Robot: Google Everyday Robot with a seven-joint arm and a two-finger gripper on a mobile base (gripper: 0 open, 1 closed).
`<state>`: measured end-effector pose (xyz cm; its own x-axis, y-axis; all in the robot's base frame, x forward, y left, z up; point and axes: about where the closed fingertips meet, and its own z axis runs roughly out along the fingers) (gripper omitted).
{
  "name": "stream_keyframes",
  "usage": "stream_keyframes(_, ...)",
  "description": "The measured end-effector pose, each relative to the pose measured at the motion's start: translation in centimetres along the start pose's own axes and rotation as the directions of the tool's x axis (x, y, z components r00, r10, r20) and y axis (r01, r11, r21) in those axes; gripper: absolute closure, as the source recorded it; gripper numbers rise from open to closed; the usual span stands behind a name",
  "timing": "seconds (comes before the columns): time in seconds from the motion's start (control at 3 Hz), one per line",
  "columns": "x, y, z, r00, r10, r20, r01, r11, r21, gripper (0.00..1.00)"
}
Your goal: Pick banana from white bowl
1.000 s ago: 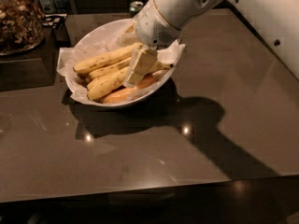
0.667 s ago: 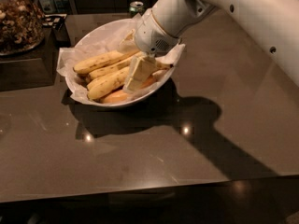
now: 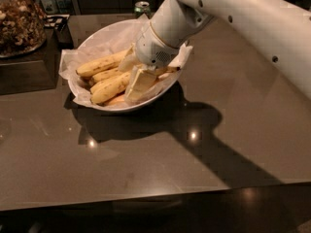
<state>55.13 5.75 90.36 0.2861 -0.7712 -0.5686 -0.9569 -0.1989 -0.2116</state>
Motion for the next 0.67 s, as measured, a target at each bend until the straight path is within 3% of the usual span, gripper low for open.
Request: stream_keyframes(0.67,-0.22,0.23,-0.03,1.000,-0.013,-0.026,0.013,0.9999,0.006,0.94)
